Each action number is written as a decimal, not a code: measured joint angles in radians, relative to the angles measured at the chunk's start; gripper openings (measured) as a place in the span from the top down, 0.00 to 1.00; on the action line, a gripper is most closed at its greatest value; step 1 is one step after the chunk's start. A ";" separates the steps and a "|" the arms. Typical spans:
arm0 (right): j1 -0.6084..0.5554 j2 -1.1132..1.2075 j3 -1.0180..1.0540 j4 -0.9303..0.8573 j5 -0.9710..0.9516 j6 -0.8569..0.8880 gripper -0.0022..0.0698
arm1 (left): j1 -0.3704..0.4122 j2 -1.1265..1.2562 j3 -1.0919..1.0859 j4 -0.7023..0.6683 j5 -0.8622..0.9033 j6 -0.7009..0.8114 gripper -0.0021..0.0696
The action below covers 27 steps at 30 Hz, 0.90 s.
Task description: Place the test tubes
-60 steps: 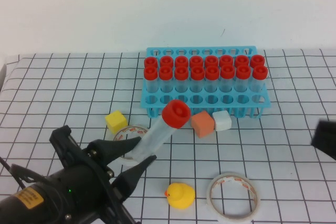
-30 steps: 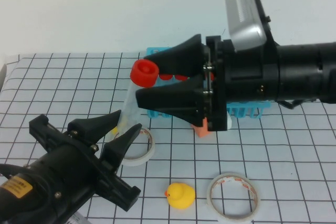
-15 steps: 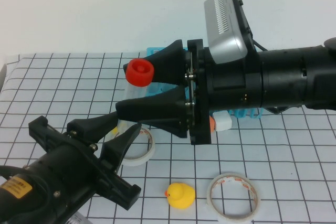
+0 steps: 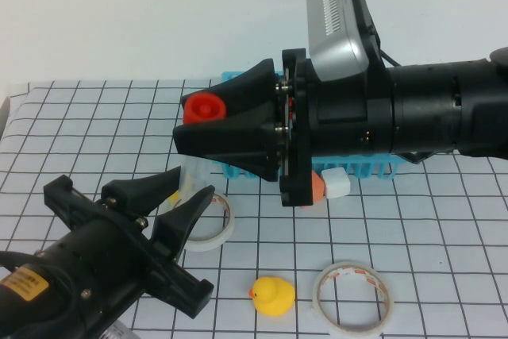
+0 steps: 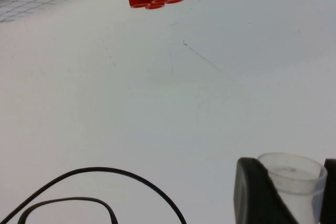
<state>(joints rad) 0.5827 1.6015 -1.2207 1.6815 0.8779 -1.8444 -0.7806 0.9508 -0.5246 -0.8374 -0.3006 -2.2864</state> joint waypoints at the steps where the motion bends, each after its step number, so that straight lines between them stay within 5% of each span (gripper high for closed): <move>1: 0.000 0.000 0.000 0.000 -0.001 0.000 0.58 | 0.000 0.000 0.000 0.000 0.000 0.000 0.68; 27: 0.000 0.000 -0.010 0.000 -0.005 -0.010 0.58 | 0.000 0.000 0.000 0.083 -0.032 0.007 0.68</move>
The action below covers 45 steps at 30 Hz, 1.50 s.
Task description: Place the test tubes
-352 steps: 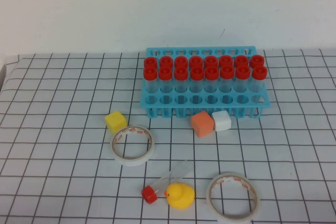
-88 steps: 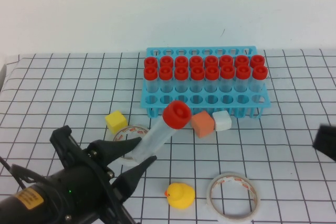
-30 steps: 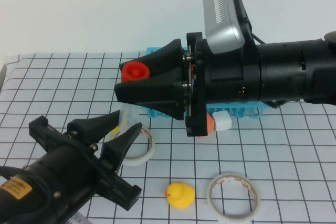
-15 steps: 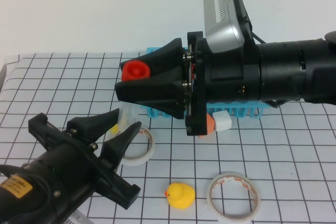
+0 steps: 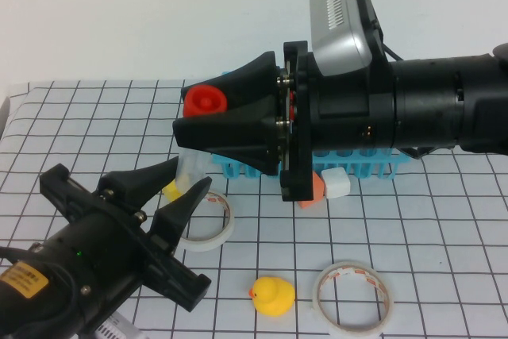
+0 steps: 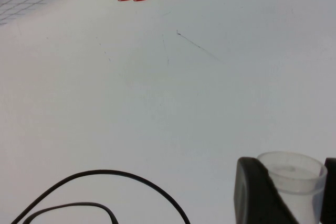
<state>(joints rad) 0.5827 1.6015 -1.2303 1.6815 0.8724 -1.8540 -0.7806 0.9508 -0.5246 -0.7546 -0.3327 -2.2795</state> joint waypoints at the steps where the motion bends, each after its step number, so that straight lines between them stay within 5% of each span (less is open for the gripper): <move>1: 0.000 0.000 0.000 0.000 0.000 0.000 0.58 | 0.000 0.000 0.000 0.000 0.000 0.000 0.68; 45: 0.000 0.000 0.000 -0.004 -0.004 0.002 0.58 | 0.002 0.000 0.000 -0.014 0.039 0.004 0.68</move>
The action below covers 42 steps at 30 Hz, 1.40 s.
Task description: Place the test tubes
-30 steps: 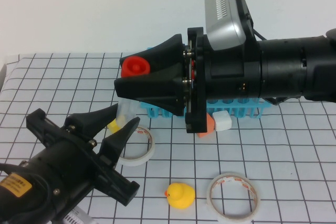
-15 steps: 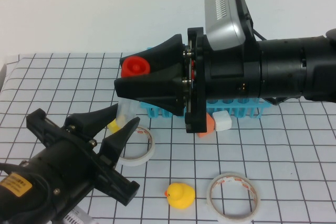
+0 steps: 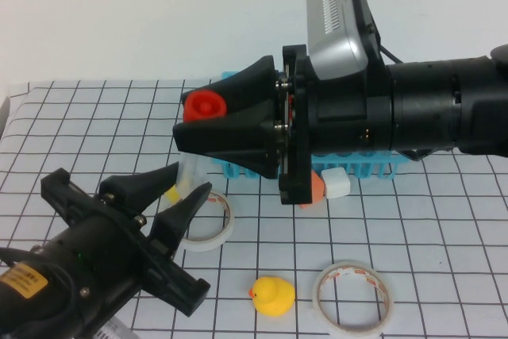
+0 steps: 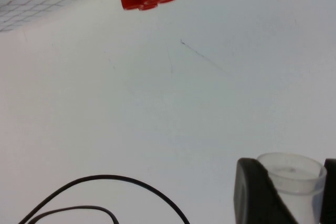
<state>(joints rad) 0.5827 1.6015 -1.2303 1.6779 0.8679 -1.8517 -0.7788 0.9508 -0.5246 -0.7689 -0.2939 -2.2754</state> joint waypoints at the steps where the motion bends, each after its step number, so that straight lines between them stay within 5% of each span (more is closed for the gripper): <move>1: 0.000 0.000 0.000 -0.003 0.000 0.000 0.58 | 0.000 0.000 0.000 -0.014 0.011 0.002 0.68; 34: 0.002 0.000 0.003 -0.013 -0.013 0.013 0.58 | 0.000 0.000 -0.006 -0.131 0.045 -0.026 0.68; 42: 0.002 0.000 0.002 0.000 -0.013 0.009 0.58 | 0.000 0.000 -0.006 -0.146 0.047 -0.056 0.43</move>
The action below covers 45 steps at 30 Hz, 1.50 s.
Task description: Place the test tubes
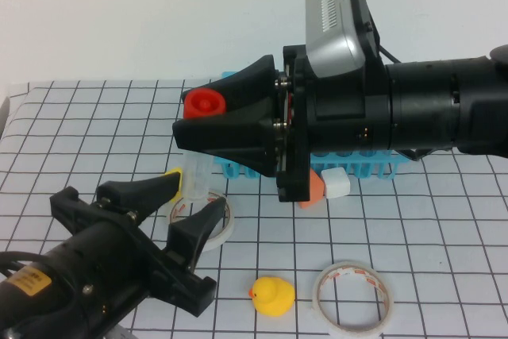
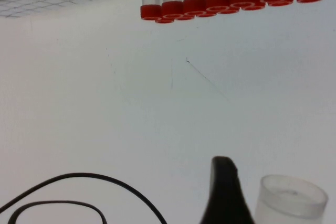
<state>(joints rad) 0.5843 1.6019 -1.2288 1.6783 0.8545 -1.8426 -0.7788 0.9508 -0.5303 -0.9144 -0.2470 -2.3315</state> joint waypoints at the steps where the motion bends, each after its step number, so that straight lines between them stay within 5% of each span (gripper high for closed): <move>1: 0.000 0.000 0.000 0.000 -0.002 0.000 0.58 | 0.000 0.000 0.000 0.000 -0.003 0.005 0.41; 8: 0.000 0.000 0.000 0.003 -0.048 -0.024 0.58 | 0.000 0.000 0.000 0.043 -0.118 0.020 0.37; 20: 0.000 -0.074 0.000 0.011 -0.426 -0.036 0.58 | 0.000 0.000 0.000 0.278 -0.158 0.082 0.38; 32: 0.000 -0.169 0.000 0.037 -0.685 -0.056 0.58 | 0.000 0.000 0.000 0.354 0.307 0.636 0.77; 38: 0.000 -0.170 0.000 0.039 -0.685 -0.056 0.58 | 0.000 0.000 0.000 0.360 0.270 0.711 0.93; 45: 0.000 -0.170 0.000 0.039 -0.685 -0.056 0.58 | 0.000 0.000 0.000 0.363 0.211 0.724 0.97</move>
<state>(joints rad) 0.5843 1.4319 -1.2288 1.7169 0.1693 -1.8989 -0.7788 0.9512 -0.5303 -0.5513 -0.0359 -1.6072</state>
